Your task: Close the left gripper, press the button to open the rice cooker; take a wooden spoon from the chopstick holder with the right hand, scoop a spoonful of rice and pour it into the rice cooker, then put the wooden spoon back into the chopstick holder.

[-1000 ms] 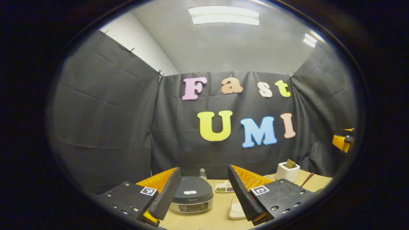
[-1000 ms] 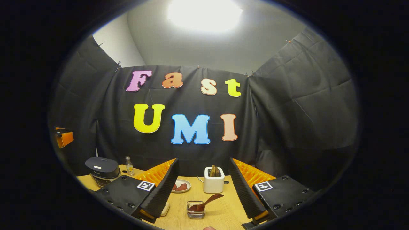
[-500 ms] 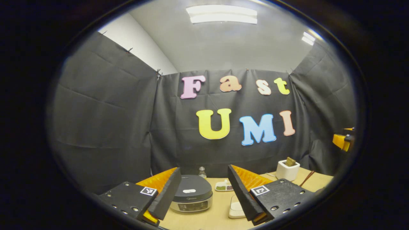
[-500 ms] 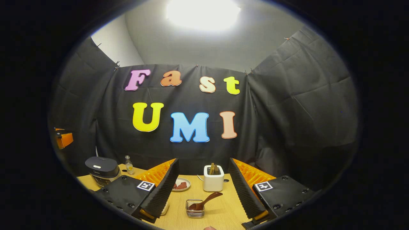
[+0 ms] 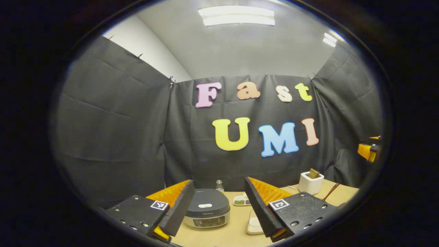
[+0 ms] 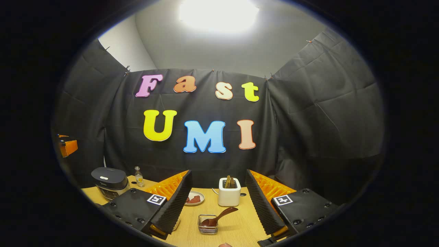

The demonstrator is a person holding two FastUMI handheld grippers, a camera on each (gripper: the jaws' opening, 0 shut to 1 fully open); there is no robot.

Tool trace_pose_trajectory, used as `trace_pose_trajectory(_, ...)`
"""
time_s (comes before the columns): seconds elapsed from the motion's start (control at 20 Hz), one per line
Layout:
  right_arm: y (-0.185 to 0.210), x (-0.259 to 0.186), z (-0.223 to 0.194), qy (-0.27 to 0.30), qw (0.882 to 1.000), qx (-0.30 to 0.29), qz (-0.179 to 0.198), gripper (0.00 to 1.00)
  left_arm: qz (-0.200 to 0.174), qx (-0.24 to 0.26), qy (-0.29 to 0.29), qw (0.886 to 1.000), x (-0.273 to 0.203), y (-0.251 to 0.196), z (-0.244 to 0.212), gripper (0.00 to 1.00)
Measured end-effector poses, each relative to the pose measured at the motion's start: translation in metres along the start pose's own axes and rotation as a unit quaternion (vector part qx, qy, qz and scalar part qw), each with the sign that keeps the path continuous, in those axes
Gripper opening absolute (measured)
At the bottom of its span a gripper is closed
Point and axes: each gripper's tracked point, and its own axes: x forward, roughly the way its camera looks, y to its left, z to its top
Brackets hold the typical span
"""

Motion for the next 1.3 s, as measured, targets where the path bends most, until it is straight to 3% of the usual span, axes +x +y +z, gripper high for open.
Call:
trace_pose_trajectory(0.5,-0.012,0.000,-0.001,-0.005,1.000,0.000,0.006,0.98,-0.002,0.004,0.010,1.000,-0.002,-0.015,0.001,0.90)
trace_pose_trajectory(0.7,-0.019,0.001,-0.006,-0.005,1.000,-0.002,0.015,0.98,0.000,0.007,0.014,1.000,-0.007,-0.024,0.002,0.65)
trace_pose_trajectory(0.9,-0.020,0.004,-0.018,0.004,0.999,0.000,0.039,0.98,-0.019,0.006,0.021,1.000,-0.009,-0.038,-0.002,0.32)
trace_pose_trajectory(1.0,-0.021,0.006,-0.020,0.005,0.999,0.000,0.046,0.97,0.004,0.014,0.018,1.000,-0.004,-0.025,-0.003,0.13)
trace_pose_trajectory(1.1,-0.021,0.008,-0.024,0.010,0.999,0.002,0.047,0.98,0.011,0.010,0.021,1.000,0.002,-0.020,-0.007,0.03)
trace_pose_trajectory(1.3,-0.018,0.018,-0.025,0.009,0.999,-0.003,0.031,0.97,0.019,0.006,0.031,0.999,0.037,0.006,-0.023,0.01)
